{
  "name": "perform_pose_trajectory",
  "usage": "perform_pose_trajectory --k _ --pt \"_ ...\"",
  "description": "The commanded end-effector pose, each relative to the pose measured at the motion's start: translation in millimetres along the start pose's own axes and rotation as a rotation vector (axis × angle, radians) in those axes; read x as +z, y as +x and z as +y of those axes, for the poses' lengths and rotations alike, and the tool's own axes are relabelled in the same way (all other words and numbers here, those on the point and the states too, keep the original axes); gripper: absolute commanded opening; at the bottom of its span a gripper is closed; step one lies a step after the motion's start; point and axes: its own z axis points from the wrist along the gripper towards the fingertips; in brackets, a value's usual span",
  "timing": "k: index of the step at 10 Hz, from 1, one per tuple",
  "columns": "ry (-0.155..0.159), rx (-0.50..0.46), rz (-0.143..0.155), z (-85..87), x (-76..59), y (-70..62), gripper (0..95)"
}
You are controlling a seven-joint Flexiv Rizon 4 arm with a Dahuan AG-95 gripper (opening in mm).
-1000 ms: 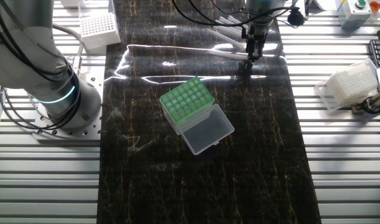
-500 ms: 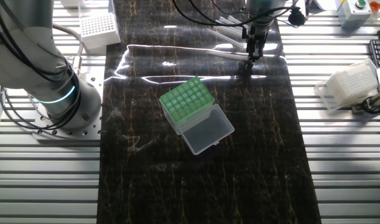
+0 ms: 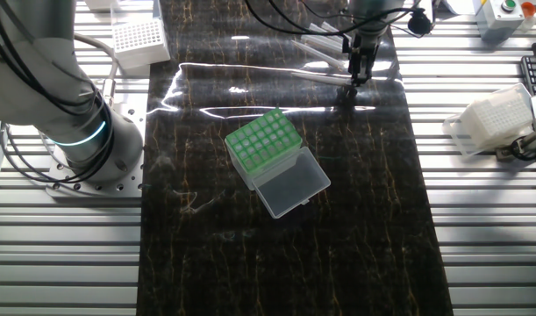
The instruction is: Insert a large pipette tip into the holder for large pipette tips
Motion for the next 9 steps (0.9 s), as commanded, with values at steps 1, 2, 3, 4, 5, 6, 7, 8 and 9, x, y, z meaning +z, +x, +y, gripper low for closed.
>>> perform_pose_trajectory --k 1,2,3,4,5,6,7,8,9 --pt "0.000 -0.004 -0.001 0.4 0.2 0.2 19.0" --pt "0.000 -0.002 -0.001 0.5 0.2 0.2 19.0" --pt "-0.001 0.002 -0.001 0.5 0.2 0.2 19.0" --pt "-0.003 0.007 -0.001 0.5 0.2 0.1 19.0" --pt "-0.003 0.014 -0.002 0.5 0.2 0.1 19.0" --pt "-0.002 0.019 -0.002 0.5 0.2 0.1 19.0" --pt "0.000 0.024 -0.003 0.5 0.2 0.1 19.0" --pt "0.000 0.022 -0.003 0.5 0.2 0.1 19.0" --pt "0.000 0.022 -0.003 0.5 0.2 0.1 19.0"
